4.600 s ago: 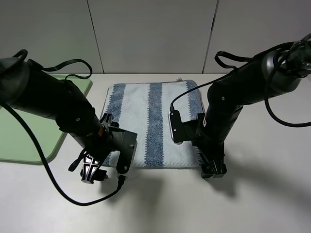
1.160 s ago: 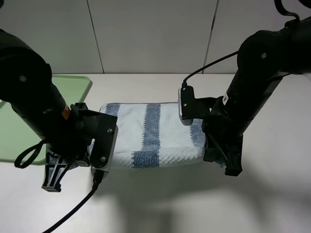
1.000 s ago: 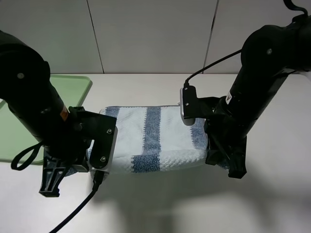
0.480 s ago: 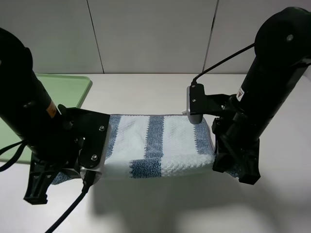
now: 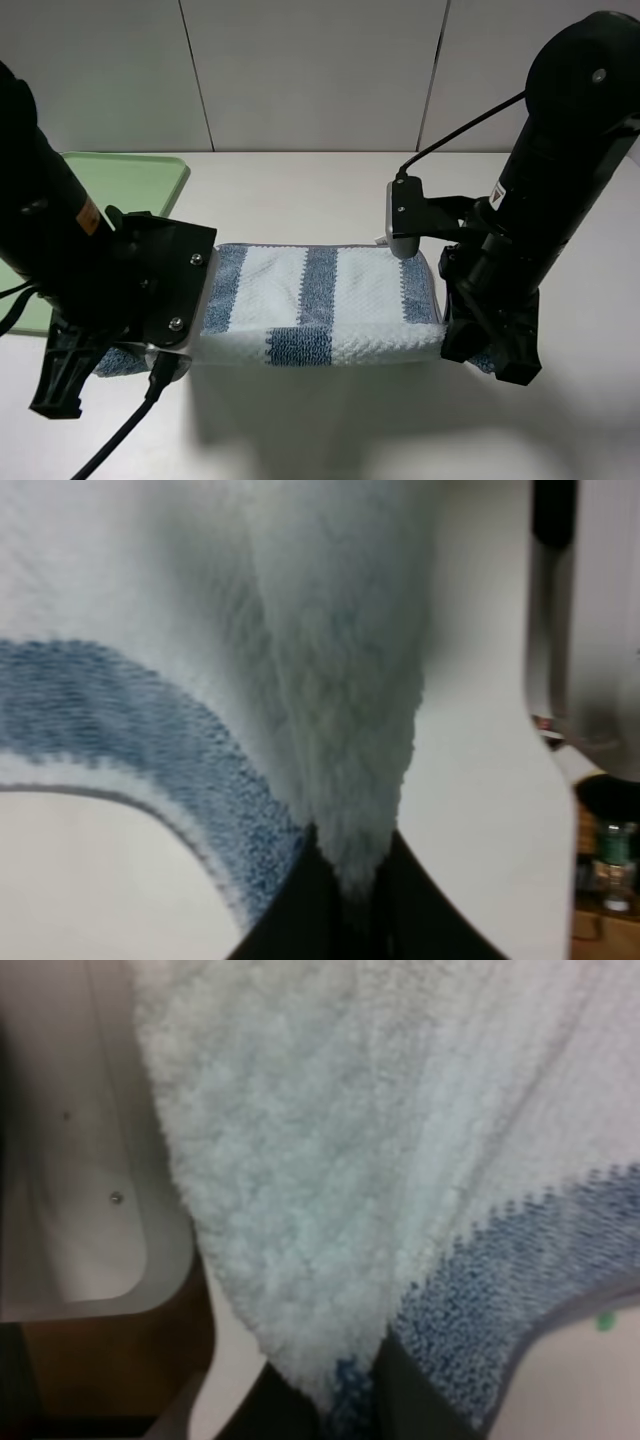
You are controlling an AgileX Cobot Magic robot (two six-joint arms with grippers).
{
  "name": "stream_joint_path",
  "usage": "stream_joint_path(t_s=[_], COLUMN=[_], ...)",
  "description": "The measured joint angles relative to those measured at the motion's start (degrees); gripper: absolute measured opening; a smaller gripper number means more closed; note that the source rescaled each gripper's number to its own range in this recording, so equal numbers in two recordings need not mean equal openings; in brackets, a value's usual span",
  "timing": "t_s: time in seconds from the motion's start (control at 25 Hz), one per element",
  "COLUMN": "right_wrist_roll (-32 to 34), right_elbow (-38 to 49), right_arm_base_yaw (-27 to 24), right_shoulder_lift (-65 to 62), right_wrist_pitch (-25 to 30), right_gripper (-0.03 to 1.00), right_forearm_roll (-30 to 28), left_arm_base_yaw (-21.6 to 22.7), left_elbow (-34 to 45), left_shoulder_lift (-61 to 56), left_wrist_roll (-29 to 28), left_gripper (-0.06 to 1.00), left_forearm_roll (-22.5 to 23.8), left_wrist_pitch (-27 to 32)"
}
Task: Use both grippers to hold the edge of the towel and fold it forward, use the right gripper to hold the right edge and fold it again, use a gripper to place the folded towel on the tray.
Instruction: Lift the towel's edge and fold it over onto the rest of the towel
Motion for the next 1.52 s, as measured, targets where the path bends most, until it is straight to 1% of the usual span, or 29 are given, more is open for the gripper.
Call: stream_joint_path(t_s=[0.24, 0.4, 0.6, 0.8, 0.92, 1.2, 1.44, 1.52], right_wrist_roll=[2.40, 3.50, 3.66, 3.66, 4.14, 4.92, 4.92, 4.92], right_elbow=[0.00, 0.00, 0.00, 0.00, 0.00, 0.00, 0.02, 0.02], right_arm_base_yaw=[0.00, 0.00, 0.00, 0.00, 0.18, 0.17, 0.17, 0.17], right_shoulder_lift=[0.00, 0.00, 0.00, 0.00, 0.00, 0.00, 0.06, 0.10], right_wrist_pitch=[-3.77, -5.78, -7.90, -10.81, -12.69, -15.32, -17.68, -18.82], right_gripper=[0.00, 0.00, 0.00, 0.00, 0.00, 0.00, 0.00, 0.00], right_forearm_roll=[-4.50, -7.23, -8.81, -9.30, -10.22, -13.40, -14.84, -15.34], left_arm_base_yaw=[0.00, 0.00, 0.34, 3.82, 4.96, 5.13, 5.41, 5.48], left_elbow=[0.00, 0.00, 0.00, 0.00, 0.00, 0.00, 0.00, -0.15], left_shoulder_lift=[0.00, 0.00, 0.00, 0.36, 1.57, 5.27, 8.84, 9.45], left_wrist_roll=[0.28, 0.39, 0.39, 0.46, 0.66, 0.84, 0.84, 0.84], left_gripper=[0.00, 0.00, 0.00, 0.00, 0.00, 0.00, 0.00, 0.00], left_forearm_roll=[4.25, 5.19, 7.29, 7.49, 7.49, 9.49, 10.70, 11.51], left_wrist_pitch=[-5.56, -8.46, -11.47, -13.62, -14.72, -18.79, -23.01, -23.57])
